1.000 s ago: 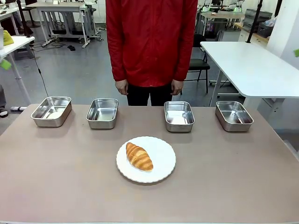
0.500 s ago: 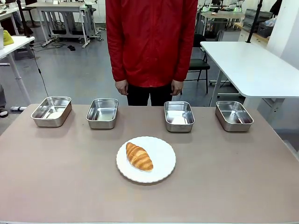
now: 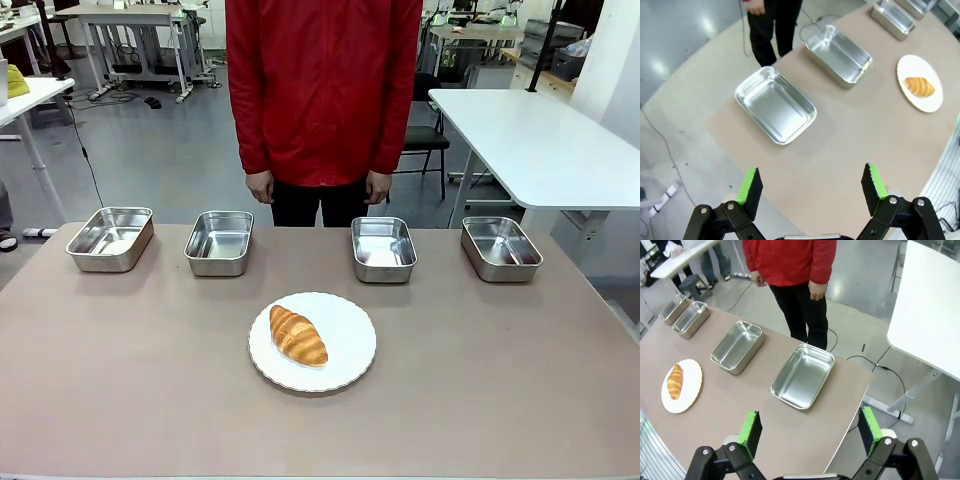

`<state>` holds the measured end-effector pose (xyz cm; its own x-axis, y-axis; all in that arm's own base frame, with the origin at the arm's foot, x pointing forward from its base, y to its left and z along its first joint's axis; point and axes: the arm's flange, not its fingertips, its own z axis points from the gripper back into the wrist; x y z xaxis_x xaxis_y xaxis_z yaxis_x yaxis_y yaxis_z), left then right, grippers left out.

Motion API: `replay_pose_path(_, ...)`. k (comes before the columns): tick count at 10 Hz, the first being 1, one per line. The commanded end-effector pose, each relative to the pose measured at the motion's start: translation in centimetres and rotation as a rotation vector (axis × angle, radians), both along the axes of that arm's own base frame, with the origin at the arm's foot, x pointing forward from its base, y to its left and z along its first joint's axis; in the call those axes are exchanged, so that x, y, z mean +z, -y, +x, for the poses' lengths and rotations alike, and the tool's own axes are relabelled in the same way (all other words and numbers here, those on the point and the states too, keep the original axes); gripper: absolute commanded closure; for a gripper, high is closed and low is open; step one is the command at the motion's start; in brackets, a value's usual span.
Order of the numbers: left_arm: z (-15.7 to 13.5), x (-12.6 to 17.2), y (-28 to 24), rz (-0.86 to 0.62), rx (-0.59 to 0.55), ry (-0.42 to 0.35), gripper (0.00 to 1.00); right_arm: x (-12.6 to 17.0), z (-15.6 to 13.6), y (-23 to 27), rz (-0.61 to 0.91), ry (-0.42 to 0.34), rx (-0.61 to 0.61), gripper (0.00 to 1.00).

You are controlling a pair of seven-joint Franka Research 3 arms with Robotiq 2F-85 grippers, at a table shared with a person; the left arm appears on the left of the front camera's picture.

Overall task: Place the bread in the container.
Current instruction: Place the Butter Roll into the Airtight Container indicated by the human.

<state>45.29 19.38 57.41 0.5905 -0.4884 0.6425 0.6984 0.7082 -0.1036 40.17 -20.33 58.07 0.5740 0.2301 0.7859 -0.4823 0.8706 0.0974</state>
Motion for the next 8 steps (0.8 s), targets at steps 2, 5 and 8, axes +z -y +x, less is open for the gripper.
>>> replay_pose_path(2,-1.7,0.8,-0.2,-0.073,0.043,0.082,0.00,0.7,0.5,1.3,0.034,0.032,-0.002,0.00)
replay_pose_path(5,-3.1,2.9,1.8,-0.066,0.102,0.088,0.00,1.3,0.6,0.4,0.042,0.023,-0.032,0.00)
replay_pose_path(8,-4.8,3.7,3.0,-0.057,0.128,0.105,0.00,1.8,0.2,-0.4,0.055,0.031,-0.038,0.00)
